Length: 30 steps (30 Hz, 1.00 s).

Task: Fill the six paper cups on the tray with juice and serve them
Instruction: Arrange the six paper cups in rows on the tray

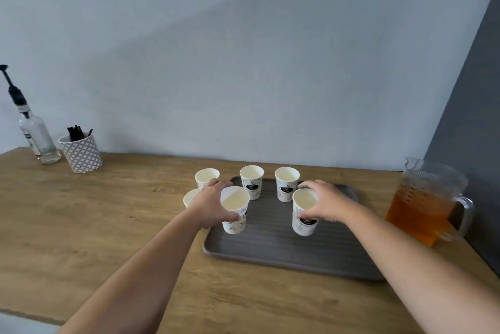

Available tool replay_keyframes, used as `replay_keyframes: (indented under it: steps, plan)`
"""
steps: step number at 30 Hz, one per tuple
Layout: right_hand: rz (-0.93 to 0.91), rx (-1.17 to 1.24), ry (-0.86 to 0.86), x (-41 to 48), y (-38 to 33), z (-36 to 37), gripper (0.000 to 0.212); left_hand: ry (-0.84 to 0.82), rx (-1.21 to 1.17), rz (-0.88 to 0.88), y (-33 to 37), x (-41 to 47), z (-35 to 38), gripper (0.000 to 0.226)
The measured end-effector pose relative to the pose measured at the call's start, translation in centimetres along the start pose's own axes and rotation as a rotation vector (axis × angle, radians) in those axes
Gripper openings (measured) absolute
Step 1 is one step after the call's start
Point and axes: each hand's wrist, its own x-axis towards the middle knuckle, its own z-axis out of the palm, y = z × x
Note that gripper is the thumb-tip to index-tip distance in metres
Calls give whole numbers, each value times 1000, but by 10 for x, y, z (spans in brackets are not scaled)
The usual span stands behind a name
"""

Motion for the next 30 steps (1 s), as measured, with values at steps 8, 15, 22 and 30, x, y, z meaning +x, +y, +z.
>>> replay_keyframes:
  steps: [8,15,22,30]
  plan:
    - [98,-38,134,39,63,-17,76,-28,-5,-10,16,40,36,85]
    - [141,-3,152,68,100,-14,72,-62,23,-50,12,57,61,85]
    - [178,46,164,80,110,-10,78,-35,-17,-90,3,59,69,85]
    - [167,-19,164,84,108,-8,88,-52,-9,-79,4,56,70,92]
